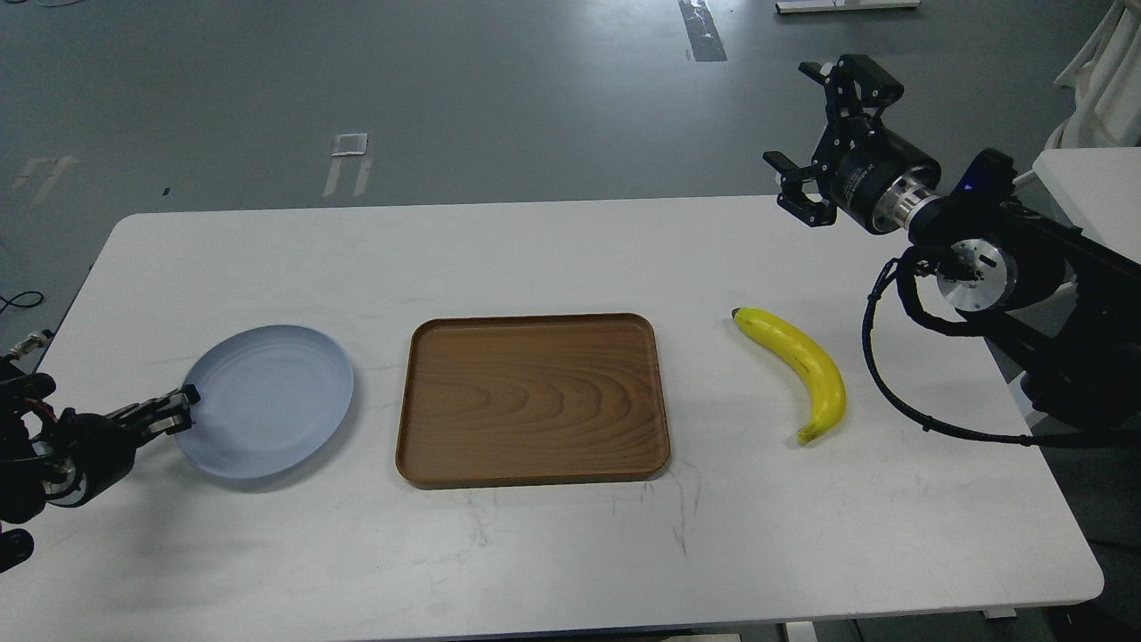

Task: Place banana on plate with both arms
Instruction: 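Lift the plate with the left gripper and set it onto the wooden tray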

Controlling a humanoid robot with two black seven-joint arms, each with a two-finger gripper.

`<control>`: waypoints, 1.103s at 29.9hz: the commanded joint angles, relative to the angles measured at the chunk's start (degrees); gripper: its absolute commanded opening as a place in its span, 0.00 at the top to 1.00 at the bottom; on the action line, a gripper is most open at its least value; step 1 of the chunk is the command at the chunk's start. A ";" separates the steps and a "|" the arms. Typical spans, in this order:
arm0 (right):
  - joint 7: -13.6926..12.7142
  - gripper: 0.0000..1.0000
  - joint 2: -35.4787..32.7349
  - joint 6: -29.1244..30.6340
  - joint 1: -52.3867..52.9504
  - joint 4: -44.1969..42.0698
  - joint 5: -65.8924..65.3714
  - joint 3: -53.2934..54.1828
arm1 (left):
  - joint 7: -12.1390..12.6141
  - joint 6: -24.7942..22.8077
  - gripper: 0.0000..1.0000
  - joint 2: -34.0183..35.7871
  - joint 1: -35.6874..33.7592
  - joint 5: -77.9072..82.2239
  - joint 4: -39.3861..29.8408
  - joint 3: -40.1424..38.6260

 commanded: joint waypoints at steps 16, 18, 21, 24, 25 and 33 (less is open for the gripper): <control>-0.02 0.00 0.01 -0.08 0.35 -0.10 0.00 0.80 | -2.81 -0.32 1.00 -11.67 -14.16 12.16 -6.66 0.98; -0.02 0.00 0.01 -0.08 0.26 -0.19 0.00 0.89 | -2.72 -0.41 1.00 -14.92 -14.87 12.43 -6.14 1.15; -0.02 0.00 -0.17 -0.52 0.18 -0.19 0.00 0.80 | -2.28 -0.49 1.00 -19.32 -16.36 12.35 -4.48 4.03; -0.02 0.00 -0.61 -1.22 0.09 -0.19 0.00 0.80 | -2.19 -0.49 1.00 -23.71 -17.77 12.26 -0.97 7.38; -0.02 0.00 -0.61 -1.23 0.09 -0.19 0.00 0.80 | -2.19 -0.49 1.00 -24.51 -17.69 12.26 -0.17 7.48; -0.02 0.00 -0.78 -1.23 0.35 -0.10 0.00 0.98 | -2.28 -1.11 1.00 -29.00 -17.24 12.17 6.43 8.97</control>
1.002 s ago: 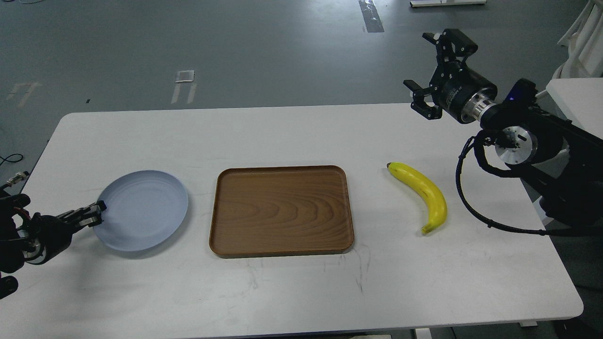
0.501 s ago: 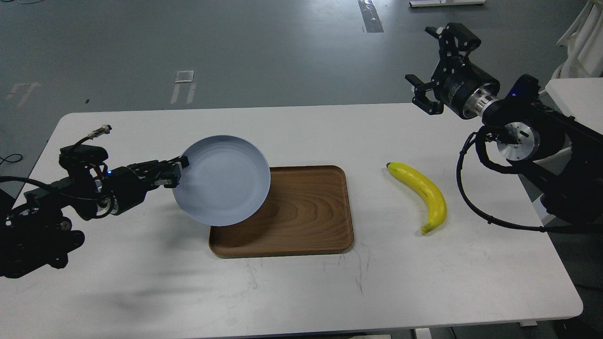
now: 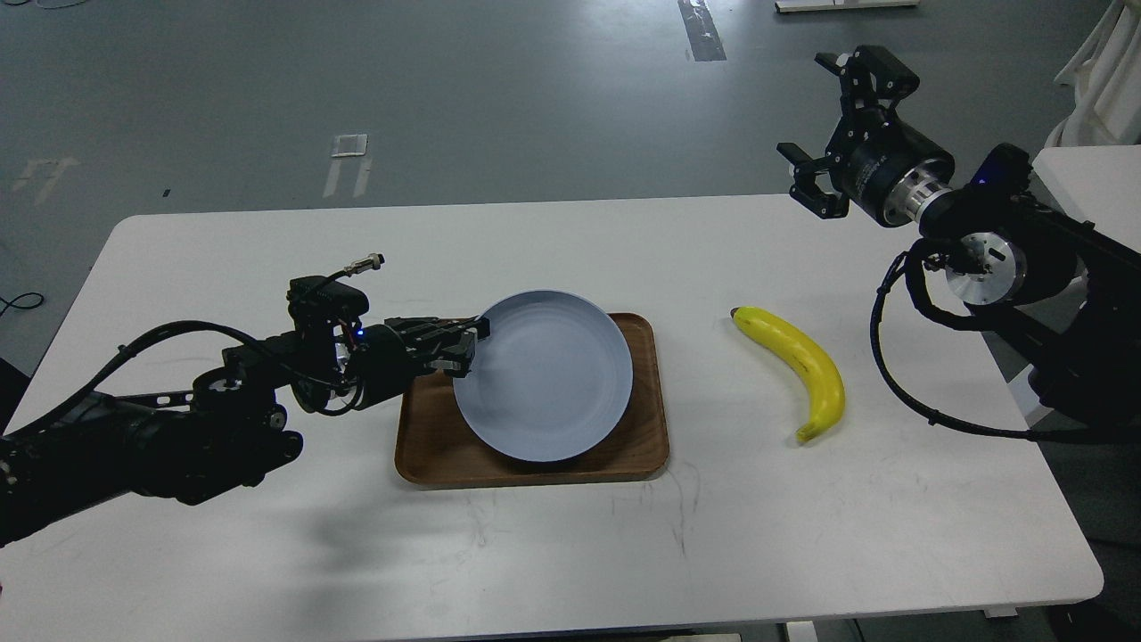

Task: Place banana on plate with both arms
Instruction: 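Lift the plate with the left gripper and set it onto the wooden tray, then release the plate and raise the left gripper away from the tray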

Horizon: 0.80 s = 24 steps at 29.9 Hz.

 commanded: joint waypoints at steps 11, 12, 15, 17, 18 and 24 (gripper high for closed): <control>0.00 0.00 -0.91 -0.01 -0.13 0.10 0.00 0.20 | -0.67 -0.81 0.76 -0.70 0.13 -1.04 2.90 0.82; 0.00 0.00 -0.91 -0.01 -0.13 0.10 0.00 0.12 | -0.85 -0.81 0.69 -0.52 0.12 -1.04 2.46 0.55; 0.00 0.00 -0.91 -0.01 -0.04 0.10 0.00 0.12 | -0.94 -0.81 0.45 -0.35 0.04 -1.22 0.44 0.73; 0.00 0.00 -0.91 -0.01 0.05 0.10 0.00 0.12 | -0.85 -0.81 0.36 -0.61 -0.14 -1.48 0.35 0.73; 0.00 0.00 -0.91 -0.01 0.05 0.10 0.00 0.12 | -0.85 -0.81 0.34 -0.70 -0.14 -1.48 0.35 0.73; 0.00 0.00 -0.99 -0.01 0.05 0.10 0.00 0.12 | -1.02 -0.81 0.15 -0.87 -0.40 -2.88 0.26 0.20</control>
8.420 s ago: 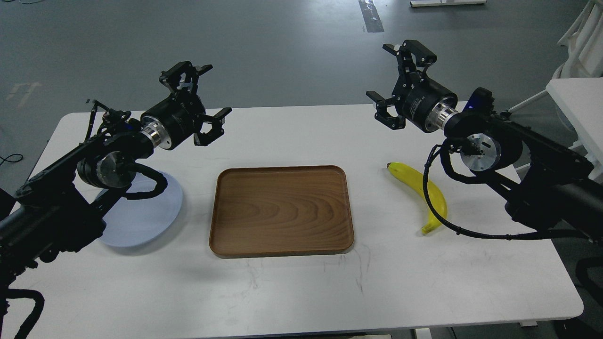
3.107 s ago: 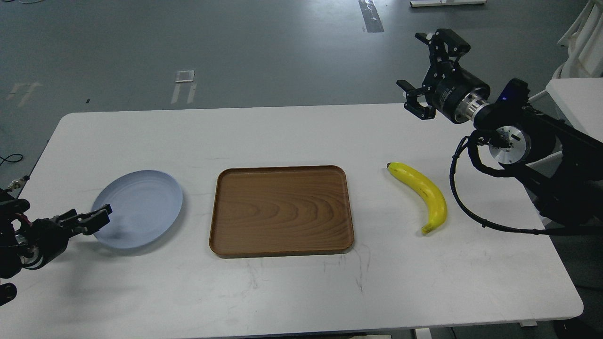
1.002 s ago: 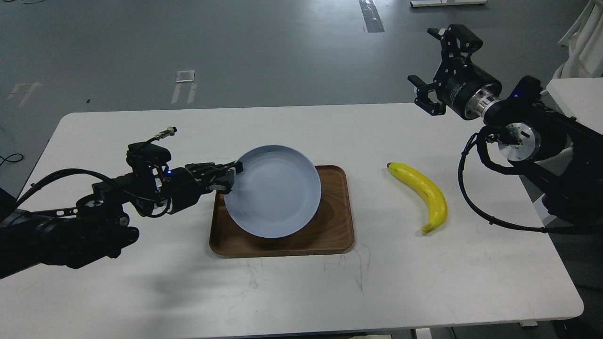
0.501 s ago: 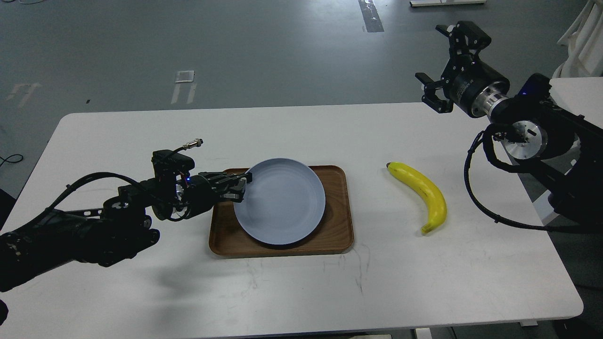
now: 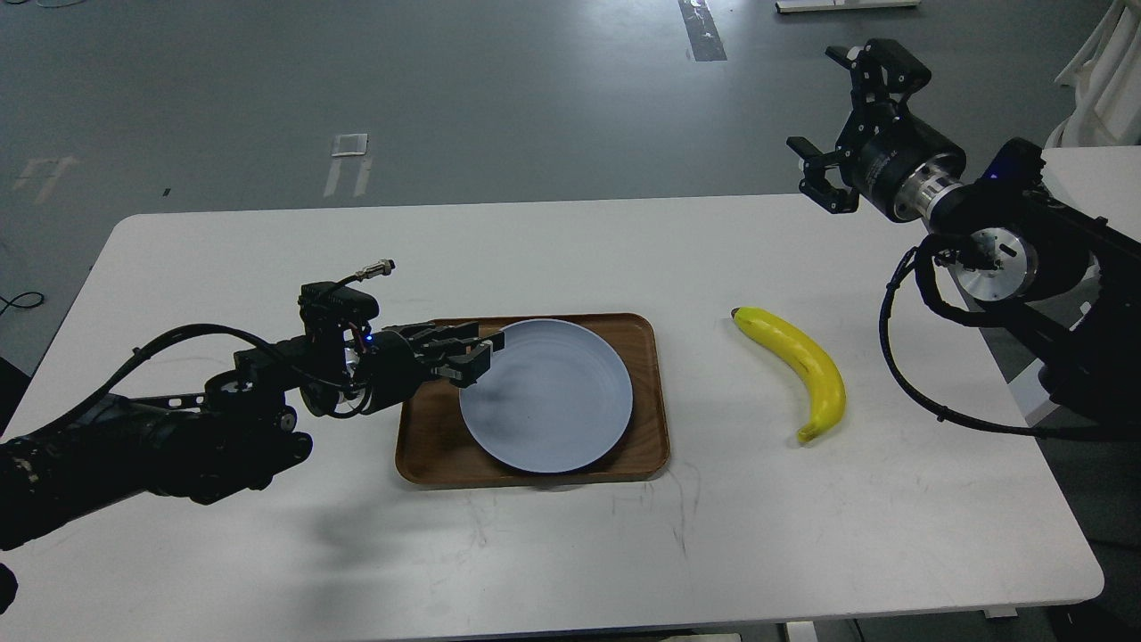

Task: Place banana on plate with both arms
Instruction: 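Release the plate and raise the left gripper away from the tray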

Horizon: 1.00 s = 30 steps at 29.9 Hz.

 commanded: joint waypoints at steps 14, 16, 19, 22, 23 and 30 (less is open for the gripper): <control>0.08 0.00 -0.53 0.27 1.50 0.52 -15.79 -2.02 | -4.68 -0.86 0.02 4.31 -10.32 -38.28 0.17 -10.61; 0.08 0.00 -1.92 0.27 1.50 0.79 -26.47 -3.60 | -2.58 -7.59 0.02 4.84 -14.17 -42.92 0.61 -11.13; 0.17 0.00 -4.12 0.36 1.59 1.23 -42.48 -7.20 | 5.48 -13.00 0.02 5.11 -15.16 -55.47 0.52 -17.87; 0.52 0.00 -6.23 0.62 2.03 1.23 -50.34 -9.49 | 12.70 -13.62 0.02 5.37 -14.72 -62.36 0.26 -21.24; 1.04 0.00 -8.16 0.71 2.55 1.57 -54.80 -10.89 | 16.30 -14.49 0.02 5.81 -14.37 -64.64 0.34 -22.64; 1.58 0.01 -11.51 0.63 2.29 5.70 -67.50 -21.79 | 18.61 -18.97 0.02 5.90 -13.15 -66.94 0.00 -25.73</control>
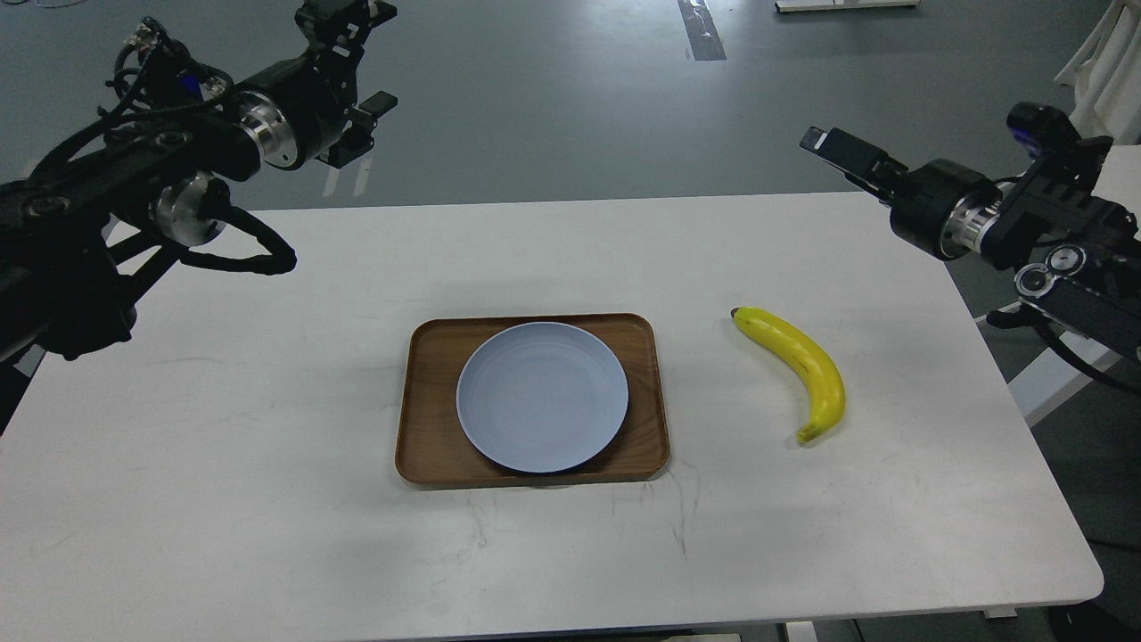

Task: Place banana on plate with both arms
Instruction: 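Release the plate and raise the left gripper away from the tray, then lower the right gripper to the yellow banana and grasp it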

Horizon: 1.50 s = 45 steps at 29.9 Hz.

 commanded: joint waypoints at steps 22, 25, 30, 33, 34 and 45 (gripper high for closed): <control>0.02 0.01 1.01 -0.52 -2.17 -4.66 -15.50 -10.08 | 2.85 -4.74 0.02 -4.80 13.77 -6.47 -1.65 -11.95; 0.02 0.02 1.88 -0.52 -1.91 -4.75 -15.77 -12.27 | 0.66 -4.83 0.02 -5.16 14.65 -6.47 -1.56 -11.96; 0.02 0.02 4.08 -0.52 -2.00 -6.50 -15.77 -13.42 | -1.29 -4.83 0.02 -5.16 15.09 -6.47 -1.56 -11.96; 0.02 0.02 5.75 -0.53 -2.17 -7.91 -15.77 -13.68 | -1.90 -4.83 0.02 -4.54 15.09 -6.47 -1.56 -11.87; 0.11 0.02 6.37 -0.52 -2.09 -8.17 -15.77 -14.21 | -2.16 -4.91 0.02 -4.28 15.09 -6.47 -1.56 -11.87; 0.11 0.25 9.01 -0.61 -1.29 -10.64 -19.01 -19.04 | -2.25 -5.27 0.02 -2.52 15.18 -6.03 -1.56 -11.25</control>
